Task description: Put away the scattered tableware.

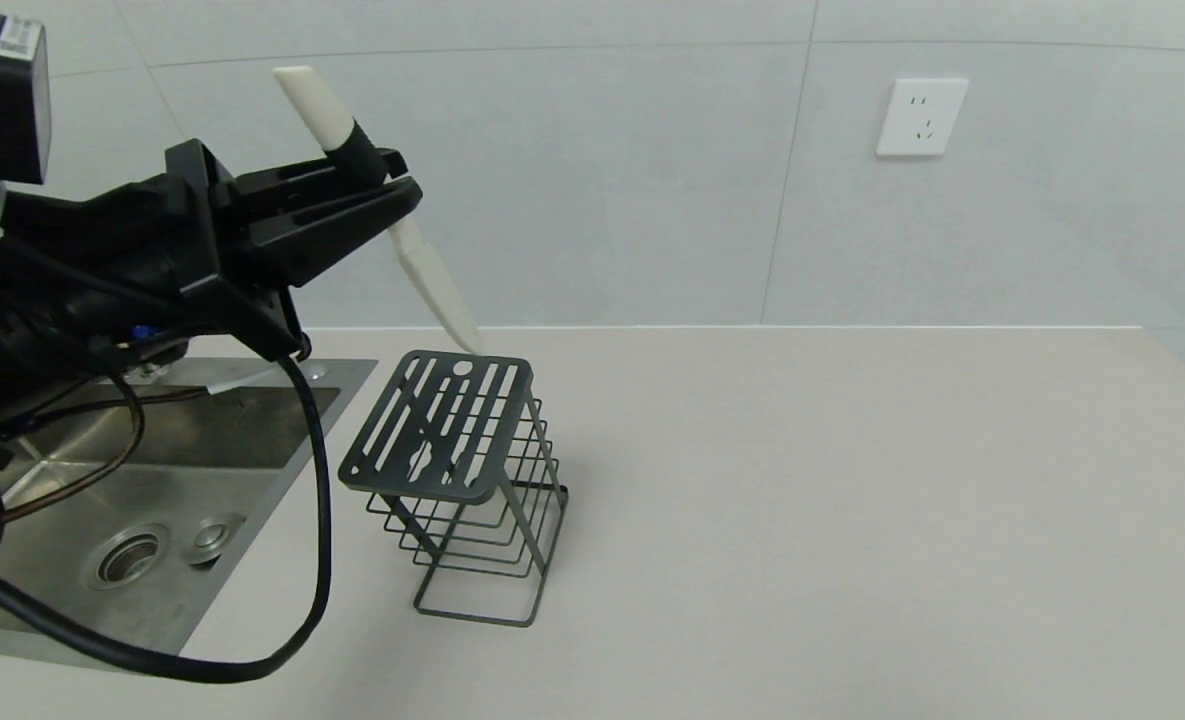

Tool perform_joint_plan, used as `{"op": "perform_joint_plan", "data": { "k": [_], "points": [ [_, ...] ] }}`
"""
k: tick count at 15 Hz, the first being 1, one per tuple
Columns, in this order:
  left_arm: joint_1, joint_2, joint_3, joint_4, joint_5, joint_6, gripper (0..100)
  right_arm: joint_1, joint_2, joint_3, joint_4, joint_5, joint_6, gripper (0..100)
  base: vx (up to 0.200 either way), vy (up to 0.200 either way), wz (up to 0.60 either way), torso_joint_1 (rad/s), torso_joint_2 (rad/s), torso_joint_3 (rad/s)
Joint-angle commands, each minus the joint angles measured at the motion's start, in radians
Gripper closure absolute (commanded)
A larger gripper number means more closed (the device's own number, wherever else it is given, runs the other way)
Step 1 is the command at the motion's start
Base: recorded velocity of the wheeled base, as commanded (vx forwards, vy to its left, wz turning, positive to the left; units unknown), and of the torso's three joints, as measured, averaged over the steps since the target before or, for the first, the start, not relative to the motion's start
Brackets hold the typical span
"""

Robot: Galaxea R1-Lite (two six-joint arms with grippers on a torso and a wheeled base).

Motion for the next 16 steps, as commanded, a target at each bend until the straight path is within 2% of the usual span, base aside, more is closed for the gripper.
{"op": "perform_joint_plan", "data": {
  "k": [1, 2, 4, 5, 6, 7, 8, 10, 12, 16],
  "points": [
    [-0.002, 0.012, -0.005, -0.001, -0.019, 0.006, 100, -0.004, -0.027, 0.001, 0.012, 0.022, 0.118, 100, 0.000, 0.000, 0.00, 0.000, 0.00, 0.000],
    [0.000, 0.021, -0.015, -0.001, -0.036, 0.017, 100, -0.005, -0.028, 0.000, 0.063, 0.014, 0.173, 100, 0.000, 0.000, 0.00, 0.000, 0.00, 0.000],
    [0.003, 0.044, -0.048, 0.001, -0.042, 0.031, 100, -0.005, -0.028, 0.000, 0.069, 0.023, 0.145, 100, 0.000, 0.000, 0.00, 0.000, 0.00, 0.000],
    [0.009, 0.072, -0.097, 0.001, -0.056, 0.032, 100, -0.005, -0.028, 0.000, 0.066, 0.023, 0.141, 100, 0.000, 0.000, 0.00, 0.000, 0.00, 0.000],
    [0.009, 0.081, -0.114, 0.001, -0.093, 0.034, 100, -0.005, -0.028, 0.000, 0.066, 0.029, 0.141, 100, 0.000, 0.000, 0.00, 0.000, 0.00, 0.000],
    [0.009, 0.082, -0.105, 0.001, -0.126, 0.034, 100, -0.005, -0.028, 0.000, 0.066, 0.054, 0.145, 100, 0.000, 0.000, 0.00, 0.000, 0.00, 0.000],
    [0.009, 0.082, -0.102, 0.001, -0.130, 0.034, 100, -0.005, -0.028, 0.001, 0.064, 0.058, 0.145, 100, 0.000, 0.000, 0.00, 0.000, 0.00, 0.000],
    [0.007, 0.055, -0.035, 0.002, -0.174, 0.034, 100, -0.005, -0.028, 0.001, 0.066, 0.069, 0.150, 100, 0.000, 0.000, 0.00, 0.000, 0.00, 0.000],
    [0.003, 0.049, -0.008, 0.002, -0.177, 0.034, 100, -0.005, -0.028, 0.001, 0.066, 0.069, 0.150, 100, 0.000, 0.000, 0.00, 0.000, 0.00, 0.000],
    [0.000, 0.058, -0.015, 0.024, -0.177, 0.034, 100, -0.005, -0.028, 0.001, 0.066, 0.069, 0.150, 100, 0.000, 0.000, 0.00, 0.000, 0.00, 0.000]
  ]
}}
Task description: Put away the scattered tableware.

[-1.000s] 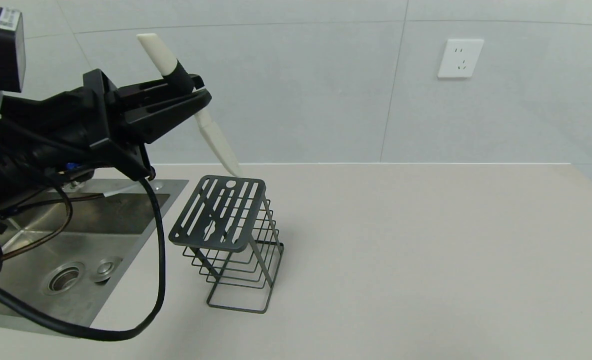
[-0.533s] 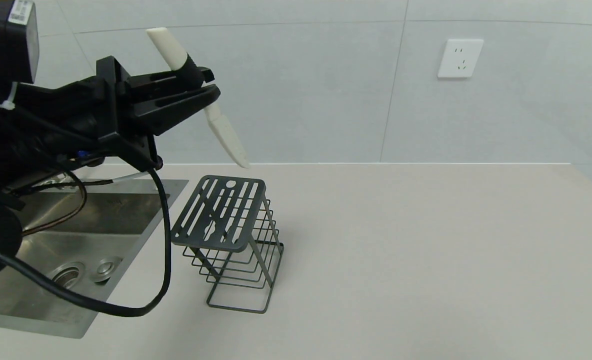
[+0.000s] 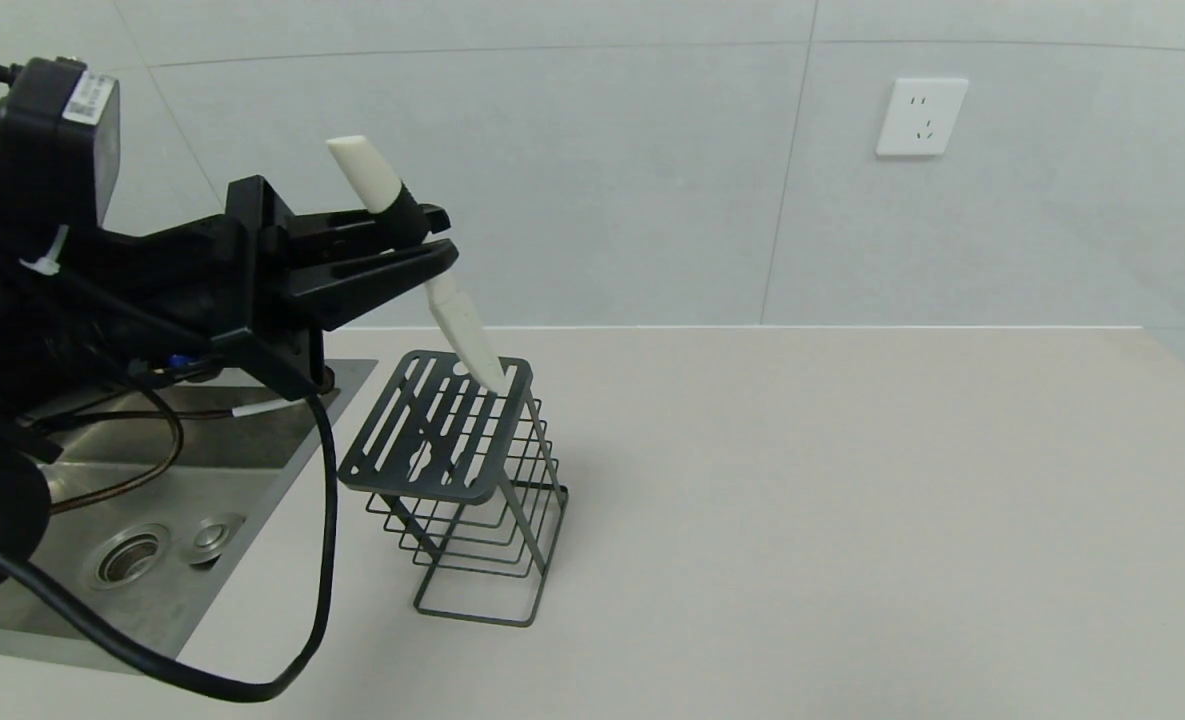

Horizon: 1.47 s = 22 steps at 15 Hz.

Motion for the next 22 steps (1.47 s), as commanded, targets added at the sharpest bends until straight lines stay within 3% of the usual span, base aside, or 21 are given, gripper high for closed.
{"op": "perform_joint_plan", "data": {
  "k": [1, 8, 22],
  "points": [
    [0.000, 0.013, -0.007, 0.001, 0.001, 0.000, 100, 0.000, 0.000, -0.001, 0.001, 0.000, 0.000, 100, 0.000, 0.000, 0.00, 0.000, 0.00, 0.000],
    [0.026, 0.051, -0.024, 0.001, 0.003, 0.000, 100, 0.000, 0.000, -0.001, 0.001, 0.000, 0.000, 100, 0.000, 0.000, 0.00, 0.000, 0.00, 0.000],
    [0.024, 0.083, -0.037, 0.001, 0.003, 0.001, 100, 0.000, 0.000, 0.000, 0.001, -0.001, 0.000, 100, 0.000, 0.000, 0.00, 0.000, 0.00, 0.000]
  ]
}}
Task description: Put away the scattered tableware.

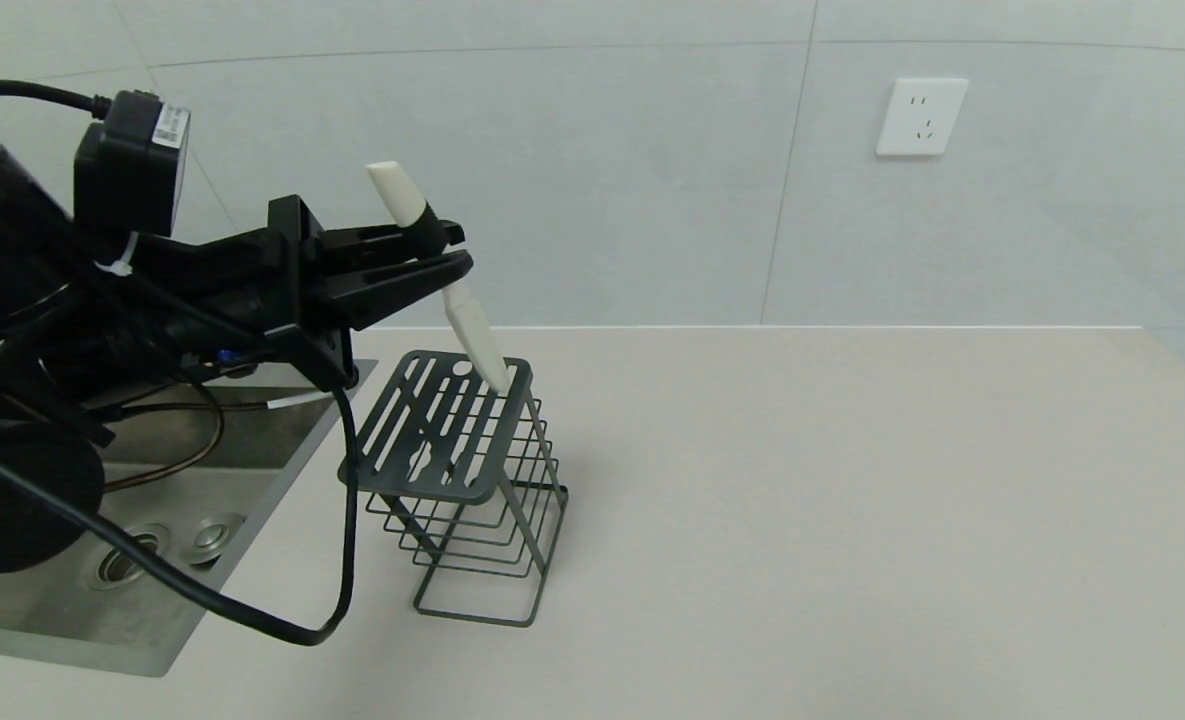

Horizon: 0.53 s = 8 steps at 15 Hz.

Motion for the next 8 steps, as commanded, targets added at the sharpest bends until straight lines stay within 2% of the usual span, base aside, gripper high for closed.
{"op": "perform_joint_plan", "data": {
  "k": [1, 7, 8],
  "points": [
    [0.000, 0.007, 0.002, 0.000, 0.000, 0.000, 100, 0.000, 0.000, 0.000, 0.000, 0.000, -0.001, 100, 0.000, 0.000, 0.00, 0.000, 0.00, 0.000],
    [0.000, 0.010, 0.031, 0.000, 0.000, 0.008, 100, 0.000, 0.000, 0.000, 0.000, 0.000, -0.001, 100, 0.000, 0.000, 0.00, 0.000, 0.00, 0.000],
    [0.000, 0.010, 0.034, 0.000, 0.000, 0.017, 100, 0.000, 0.000, 0.000, 0.000, 0.000, -0.001, 100, 0.000, 0.000, 0.00, 0.000, 0.00, 0.000]
  ]
}}
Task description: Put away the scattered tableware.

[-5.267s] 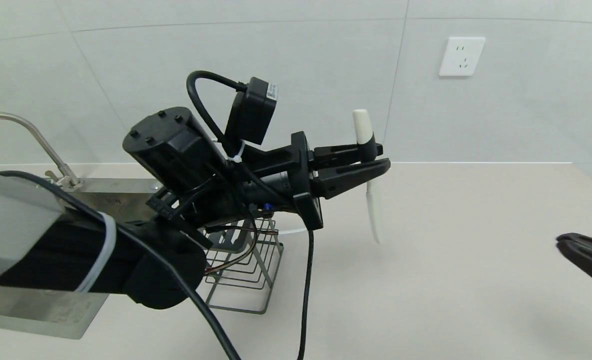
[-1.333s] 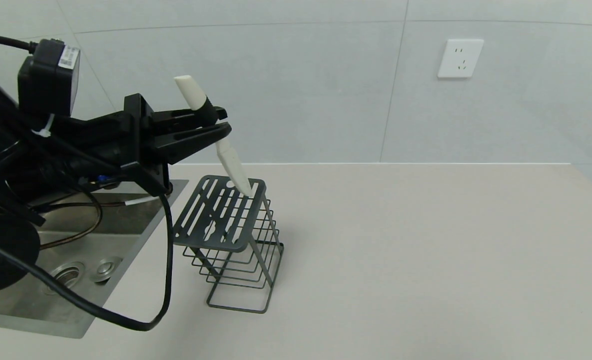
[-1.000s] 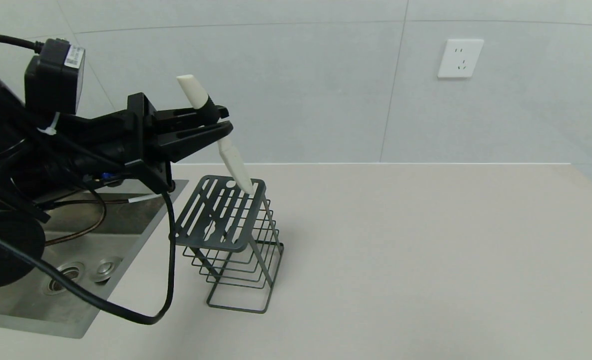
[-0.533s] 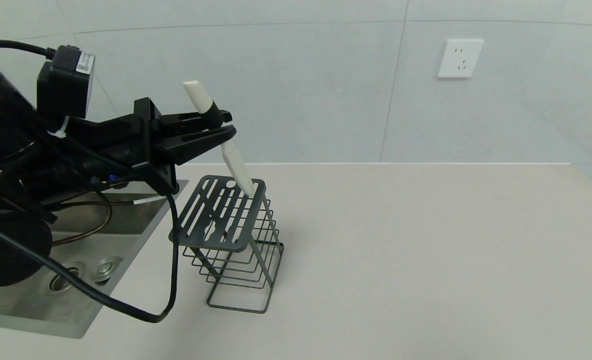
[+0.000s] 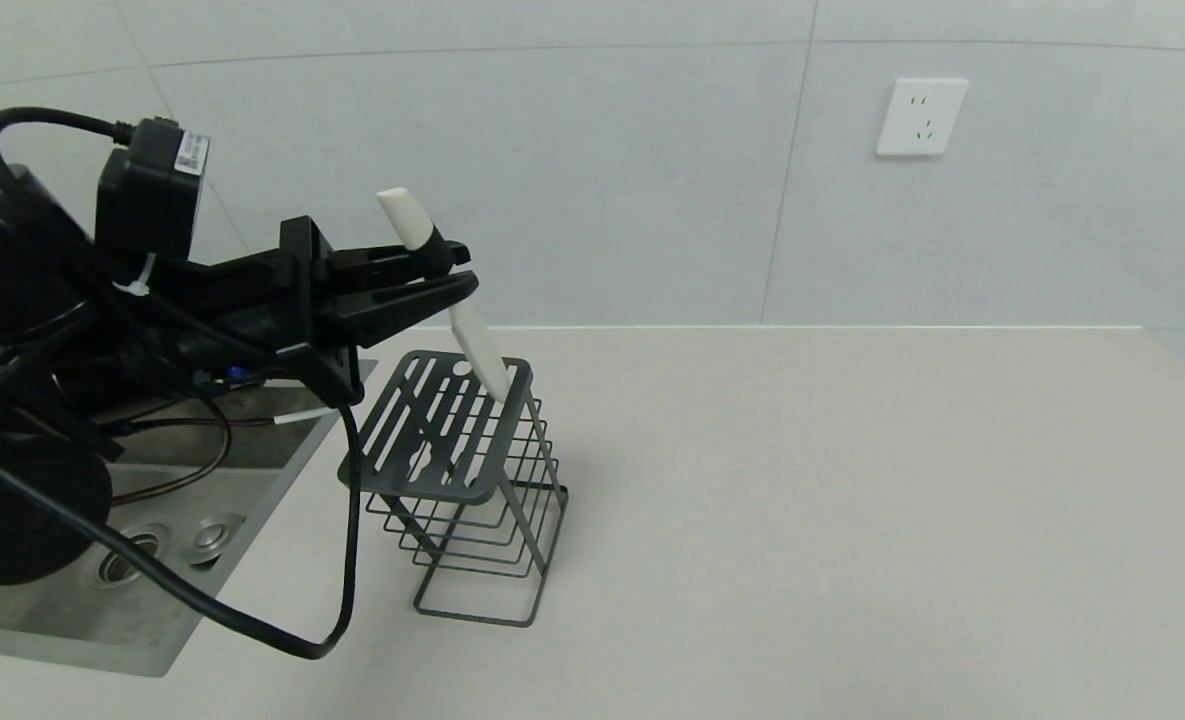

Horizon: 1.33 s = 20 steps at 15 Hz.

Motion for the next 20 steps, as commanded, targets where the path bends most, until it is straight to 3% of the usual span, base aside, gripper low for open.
{"op": "perform_joint_plan", "data": {
  "k": [1, 6, 20],
  "points": [
    [0.000, 0.002, 0.006, 0.000, 0.000, 0.003, 100, 0.000, 0.000, 0.000, 0.000, 0.000, -0.001, 100, 0.000, 0.000, 0.00, 0.000, 0.00, 0.000],
    [0.000, 0.029, 0.018, 0.000, 0.000, 0.029, 100, 0.000, 0.000, 0.000, 0.000, 0.000, -0.001, 100, 0.000, 0.000, 0.00, 0.000, 0.00, 0.000],
    [-0.008, 0.050, 0.050, 0.000, 0.003, 0.034, 100, 0.000, 0.000, 0.000, 0.000, 0.000, -0.001, 100, 0.000, 0.000, 0.00, 0.000, 0.00, 0.000]
  ]
}}
